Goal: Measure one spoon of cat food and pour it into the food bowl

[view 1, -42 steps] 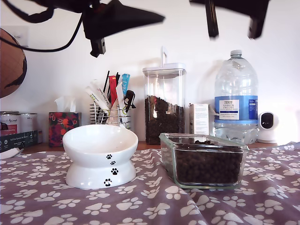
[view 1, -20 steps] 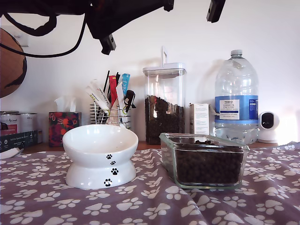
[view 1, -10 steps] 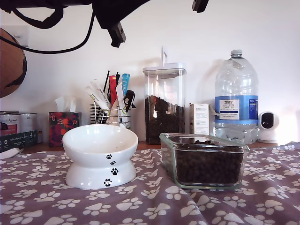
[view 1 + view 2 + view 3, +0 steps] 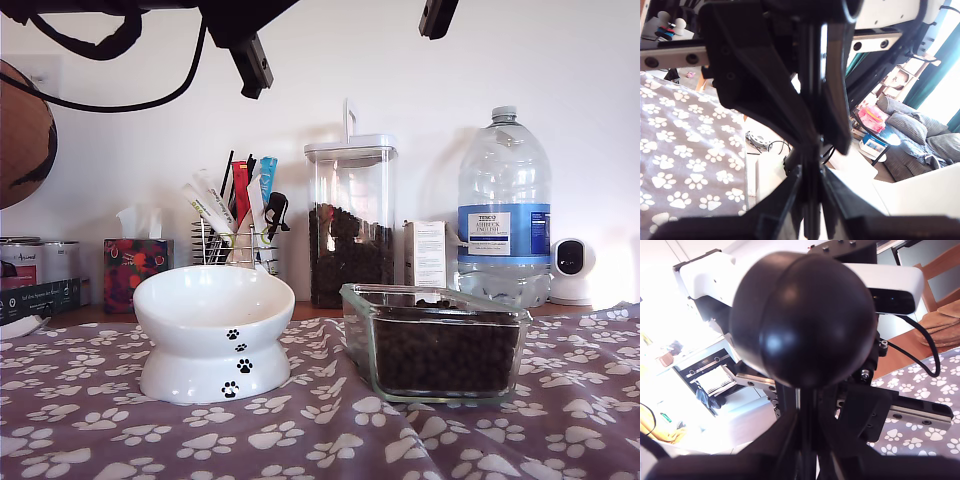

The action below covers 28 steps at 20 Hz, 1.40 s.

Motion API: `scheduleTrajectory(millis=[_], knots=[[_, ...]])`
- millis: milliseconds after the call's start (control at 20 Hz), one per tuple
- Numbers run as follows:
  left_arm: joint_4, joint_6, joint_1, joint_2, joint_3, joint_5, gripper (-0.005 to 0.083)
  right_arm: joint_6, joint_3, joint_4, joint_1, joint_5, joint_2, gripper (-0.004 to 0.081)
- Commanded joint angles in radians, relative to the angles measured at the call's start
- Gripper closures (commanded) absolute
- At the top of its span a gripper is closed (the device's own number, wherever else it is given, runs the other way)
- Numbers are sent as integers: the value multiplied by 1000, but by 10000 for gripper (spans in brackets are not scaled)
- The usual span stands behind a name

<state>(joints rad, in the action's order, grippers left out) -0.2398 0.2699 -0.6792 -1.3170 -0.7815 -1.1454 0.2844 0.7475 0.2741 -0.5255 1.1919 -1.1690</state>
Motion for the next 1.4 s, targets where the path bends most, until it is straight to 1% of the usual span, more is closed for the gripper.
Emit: scheduleTrajectory(millis=[0,100,150,200,300,450,650,750,850,1000,1050,1100,1200,1350], knots=[[-20,12,9,-13,8,32,795,-3,6,-7,-18,-6,-1,621],[-22,12,9,-13,8,47,795,5,6,-18,-18,-20,-1,483],[-22,14,9,-13,8,56,795,5,6,-26,-18,-25,-1,435],[-23,14,9,-13,8,62,795,5,6,-34,-14,-26,-1,406],[-22,15,10,-13,8,66,795,5,6,-40,3,-26,-1,398],[-21,15,10,-13,8,97,795,6,7,-47,67,-20,-1,398],[-19,22,18,-13,8,137,795,4,7,-94,210,-17,0,398],[-19,60,28,-13,8,207,795,7,7,-144,267,-24,5,399],[-18,122,43,-13,8,307,795,0,7,-231,290,-97,23,399],[-16,220,67,-13,8,436,795,-36,7,-360,284,-320,65,399],[-17,249,71,-13,8,470,795,-76,7,-396,272,-381,85,400],[-19,296,72,-13,8,502,795,-87,7,-416,250,-453,107,400],[-42,393,72,-17,8,543,795,-132,7,-432,185,-586,161,401],[-106,529,72,-40,8,561,795,-209,6,-438,50,-794,229,402]])
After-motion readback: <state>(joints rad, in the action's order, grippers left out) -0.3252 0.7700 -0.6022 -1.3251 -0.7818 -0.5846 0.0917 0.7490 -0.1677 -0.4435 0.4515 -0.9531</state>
